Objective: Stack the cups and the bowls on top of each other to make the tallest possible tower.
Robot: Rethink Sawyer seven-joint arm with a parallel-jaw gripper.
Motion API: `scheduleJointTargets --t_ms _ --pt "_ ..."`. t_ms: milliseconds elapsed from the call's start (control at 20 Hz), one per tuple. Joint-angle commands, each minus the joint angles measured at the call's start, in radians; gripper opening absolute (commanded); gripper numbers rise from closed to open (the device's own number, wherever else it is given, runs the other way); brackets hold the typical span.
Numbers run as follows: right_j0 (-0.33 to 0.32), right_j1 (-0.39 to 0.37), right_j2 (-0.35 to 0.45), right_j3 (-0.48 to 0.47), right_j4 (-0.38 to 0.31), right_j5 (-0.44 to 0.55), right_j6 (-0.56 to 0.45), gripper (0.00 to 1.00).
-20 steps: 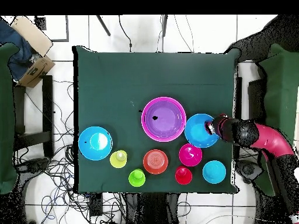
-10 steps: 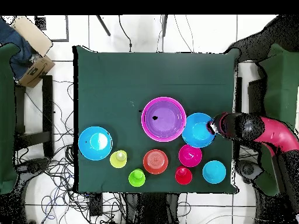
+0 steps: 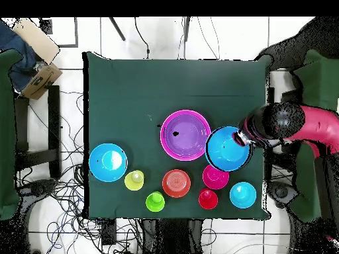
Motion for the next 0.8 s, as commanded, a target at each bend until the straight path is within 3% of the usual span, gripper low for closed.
scheduleJointTargets --t_ms 50,250,550,800 --pt "0.09 -0.085 -0.038 -0.099 0.015 0.166 -0.026 0.0" --pt "0.097 -0.087 -0.05 -0.072 0.009 0.127 0.001 0.0" --pt "0.09 -0.128 -0.076 0.11 0.018 -0.047 0.123 0.0" --pt "0.089 -0.182 -0.099 0.229 0.048 -0.134 0.181 0.0"
